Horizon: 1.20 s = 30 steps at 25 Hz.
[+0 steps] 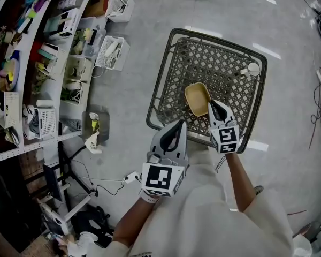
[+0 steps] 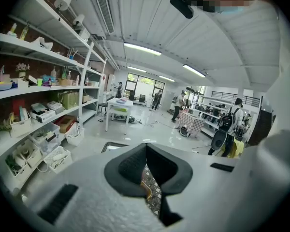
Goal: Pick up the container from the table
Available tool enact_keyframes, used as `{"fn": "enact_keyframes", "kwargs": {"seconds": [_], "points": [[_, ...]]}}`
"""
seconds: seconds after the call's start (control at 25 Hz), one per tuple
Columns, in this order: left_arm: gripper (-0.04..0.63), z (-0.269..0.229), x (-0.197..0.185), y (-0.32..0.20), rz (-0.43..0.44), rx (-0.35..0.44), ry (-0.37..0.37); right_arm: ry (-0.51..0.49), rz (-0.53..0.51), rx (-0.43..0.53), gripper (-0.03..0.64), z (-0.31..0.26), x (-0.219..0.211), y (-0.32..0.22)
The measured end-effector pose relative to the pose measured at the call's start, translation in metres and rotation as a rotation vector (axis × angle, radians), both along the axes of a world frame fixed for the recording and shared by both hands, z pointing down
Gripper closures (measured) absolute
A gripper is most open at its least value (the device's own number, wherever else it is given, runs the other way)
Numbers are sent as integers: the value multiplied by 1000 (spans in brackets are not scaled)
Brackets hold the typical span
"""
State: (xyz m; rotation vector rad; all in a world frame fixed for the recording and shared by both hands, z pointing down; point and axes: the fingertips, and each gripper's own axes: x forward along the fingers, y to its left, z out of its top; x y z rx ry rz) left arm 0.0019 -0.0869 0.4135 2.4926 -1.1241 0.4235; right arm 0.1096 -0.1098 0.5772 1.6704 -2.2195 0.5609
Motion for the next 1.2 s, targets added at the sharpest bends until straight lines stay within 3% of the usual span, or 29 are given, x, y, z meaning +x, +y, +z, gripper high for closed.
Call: {"fn": "enact_keyframes", "kwargs": {"seconds": [0.24, 1.2], "points": [[574, 9, -1, 0, -5, -20, -6, -24, 23, -70, 545, 36, 3, -6], [574, 34, -14, 4, -19, -99, -41, 115, 71, -358, 520, 185, 24, -4]]}}
